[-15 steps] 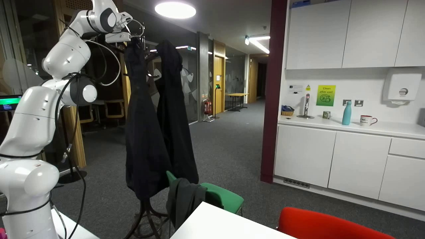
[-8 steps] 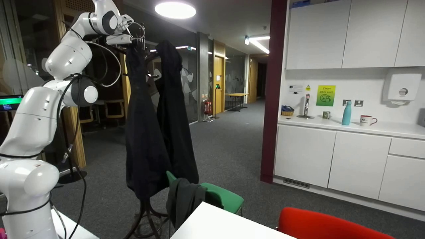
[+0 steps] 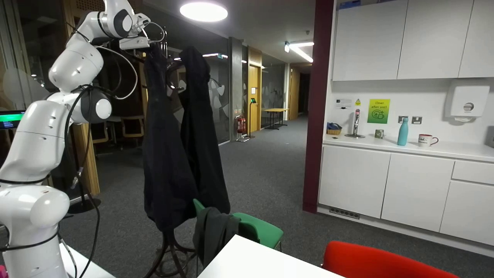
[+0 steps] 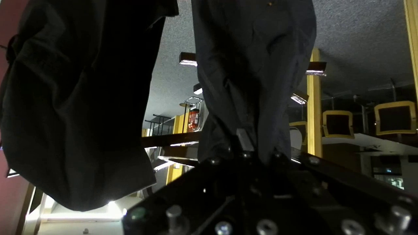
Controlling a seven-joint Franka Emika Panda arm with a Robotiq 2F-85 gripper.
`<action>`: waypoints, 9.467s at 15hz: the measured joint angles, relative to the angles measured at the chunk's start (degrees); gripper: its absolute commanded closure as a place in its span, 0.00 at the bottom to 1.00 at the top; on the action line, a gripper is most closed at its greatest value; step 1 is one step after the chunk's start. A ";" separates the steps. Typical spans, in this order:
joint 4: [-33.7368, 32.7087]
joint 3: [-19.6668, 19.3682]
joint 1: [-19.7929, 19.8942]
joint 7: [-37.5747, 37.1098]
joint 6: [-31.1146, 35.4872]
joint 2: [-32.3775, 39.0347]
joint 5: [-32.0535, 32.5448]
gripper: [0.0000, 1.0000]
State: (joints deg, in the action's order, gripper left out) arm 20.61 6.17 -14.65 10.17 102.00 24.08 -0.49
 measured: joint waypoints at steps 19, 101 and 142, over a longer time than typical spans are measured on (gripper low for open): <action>-0.03 -0.01 -10.53 4.11 6.06 -3.93 5.71 0.99; 0.36 -5.39 3.11 -39.87 -44.14 -18.38 33.36 0.99; 0.62 -16.89 36.35 -38.19 -58.76 -1.94 2.76 0.97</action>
State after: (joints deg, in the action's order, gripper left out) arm 21.23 -10.72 21.70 -28.02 43.25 22.14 2.28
